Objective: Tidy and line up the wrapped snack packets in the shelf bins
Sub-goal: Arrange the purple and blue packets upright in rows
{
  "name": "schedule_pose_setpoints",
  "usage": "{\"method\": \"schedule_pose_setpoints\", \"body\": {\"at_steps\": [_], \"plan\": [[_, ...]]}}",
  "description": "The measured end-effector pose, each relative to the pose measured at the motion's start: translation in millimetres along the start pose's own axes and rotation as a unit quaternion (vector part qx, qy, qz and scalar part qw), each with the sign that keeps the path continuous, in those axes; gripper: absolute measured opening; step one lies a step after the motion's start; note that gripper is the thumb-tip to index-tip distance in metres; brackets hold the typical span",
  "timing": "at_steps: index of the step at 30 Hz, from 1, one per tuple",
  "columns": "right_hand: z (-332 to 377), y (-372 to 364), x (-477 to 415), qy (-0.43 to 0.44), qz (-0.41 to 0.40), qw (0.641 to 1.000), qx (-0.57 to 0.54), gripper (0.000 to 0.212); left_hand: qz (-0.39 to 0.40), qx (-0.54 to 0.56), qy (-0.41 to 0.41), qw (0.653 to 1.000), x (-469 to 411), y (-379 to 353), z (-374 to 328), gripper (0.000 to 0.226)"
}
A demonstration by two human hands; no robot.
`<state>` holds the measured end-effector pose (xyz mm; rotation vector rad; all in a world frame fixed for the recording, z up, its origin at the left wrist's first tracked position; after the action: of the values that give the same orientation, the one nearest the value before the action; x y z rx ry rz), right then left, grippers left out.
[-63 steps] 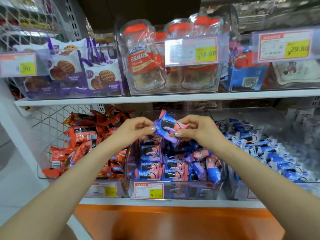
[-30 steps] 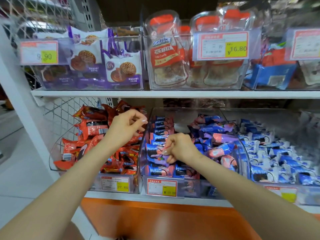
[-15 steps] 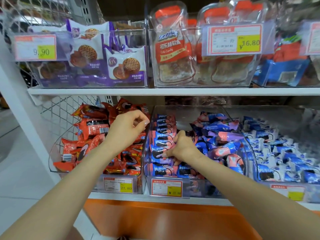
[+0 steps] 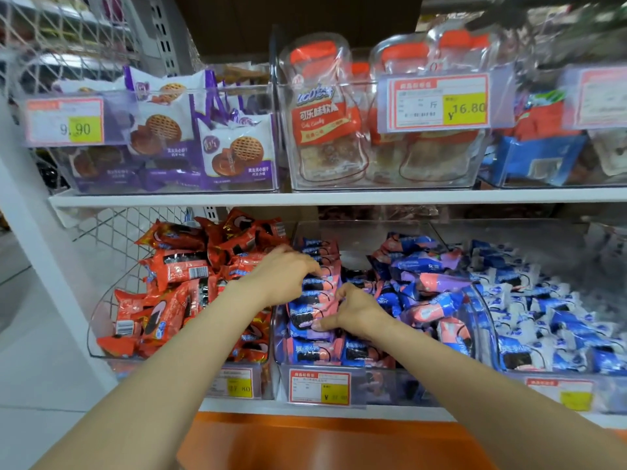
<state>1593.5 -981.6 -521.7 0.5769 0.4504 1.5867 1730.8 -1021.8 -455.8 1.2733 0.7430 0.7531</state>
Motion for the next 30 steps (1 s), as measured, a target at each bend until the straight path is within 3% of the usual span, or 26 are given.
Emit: {"method": "schedule_pose_setpoints", "body": {"at_steps": [13,17,22,25,30], "plan": [[-4.6,4.2,-2.8,0.019,0.015,1.0,-0.013,0.049,0.118,-0.071,0.03,0.99,-12.4,-1.5,-22.0,0.055],[-6.4,1.8,-5.1,0.026,-0.002,1.0,-0.014,0.055,0.092,-0.134,-0.002,0.987,-9.2,0.5,-19.5,0.058],[-9.8,-3.6,-8.3,0.024,-0.021,0.999,-0.034,0.056,0.094,-0.137,-0.02,0.986,-6.1,-3.5,-14.2,0.064],[-8.7,-4.5,-5.9,0.009,-0.043,0.999,-0.006,0.06,0.063,-0.088,-0.021,0.994,-5.0,-8.4,-12.9,0.064],[0.5,-1.2,0.7,-0.008,-0.052,0.998,0.028,0.065,-0.031,0.038,0.009,0.999,3.2,1.9,-10.6,0.036]]}}
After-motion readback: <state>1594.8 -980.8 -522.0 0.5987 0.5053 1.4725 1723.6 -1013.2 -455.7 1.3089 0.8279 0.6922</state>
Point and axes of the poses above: each hand's wrist, its own x-axis away from the middle knuckle, its own y-axis out of the back of the hand, z = x × y, the point moved 1 cm from there along -x, towards the middle knuckle, and after that the axes turned 9 degrees about y, right-handed, at the moved point
